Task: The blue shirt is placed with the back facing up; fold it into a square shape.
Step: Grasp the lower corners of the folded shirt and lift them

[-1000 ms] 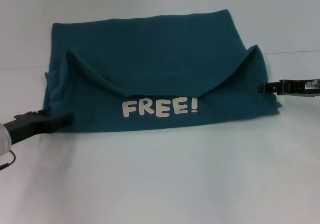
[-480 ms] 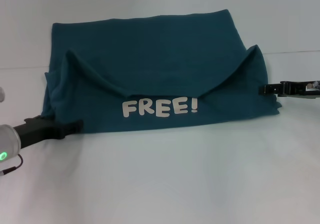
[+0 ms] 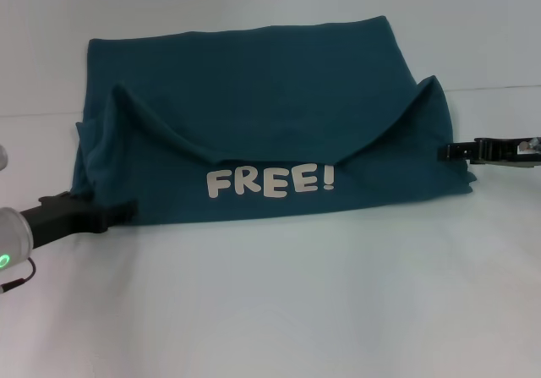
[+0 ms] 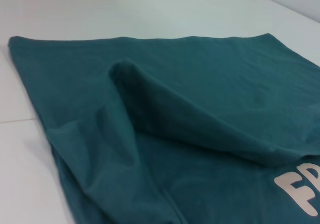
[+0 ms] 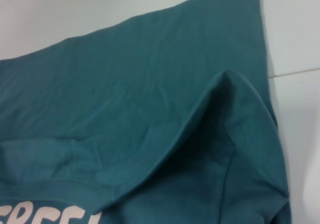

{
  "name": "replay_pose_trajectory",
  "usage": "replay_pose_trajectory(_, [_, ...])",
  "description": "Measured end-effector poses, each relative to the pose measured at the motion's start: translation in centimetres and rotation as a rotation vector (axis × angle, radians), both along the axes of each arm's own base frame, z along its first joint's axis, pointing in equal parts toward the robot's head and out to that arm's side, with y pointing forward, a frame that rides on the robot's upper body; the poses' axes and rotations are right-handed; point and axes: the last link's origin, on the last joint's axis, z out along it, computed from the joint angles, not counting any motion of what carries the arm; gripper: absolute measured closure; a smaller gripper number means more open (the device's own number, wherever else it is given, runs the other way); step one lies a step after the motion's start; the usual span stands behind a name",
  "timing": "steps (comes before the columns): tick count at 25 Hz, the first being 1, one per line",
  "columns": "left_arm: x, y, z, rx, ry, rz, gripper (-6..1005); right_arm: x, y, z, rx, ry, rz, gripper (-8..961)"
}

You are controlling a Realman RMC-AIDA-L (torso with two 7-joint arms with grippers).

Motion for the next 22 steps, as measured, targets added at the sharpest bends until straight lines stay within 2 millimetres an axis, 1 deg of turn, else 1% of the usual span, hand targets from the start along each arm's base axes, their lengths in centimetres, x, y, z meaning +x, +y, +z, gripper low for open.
replay_pose_trajectory(6, [-0.61, 0.17, 0.51, 0.029, 0.011, 0.047, 259, 0.05, -0.09, -0.13, -0.001, 0.003, -0.003, 218])
replay_pose_trajectory(11, [-0.91, 0.19, 0.48, 0.019, 0.045, 0.067, 466, 0.03, -0.13, -0.22, -0.003, 0.004, -0.002, 218])
replay_pose_trajectory(22, [-0.44, 0.4, 0.64, 0.022, 0.045, 0.062, 685, 0.17, -0.26, -0.27, -0.005, 0.003, -0.003, 220])
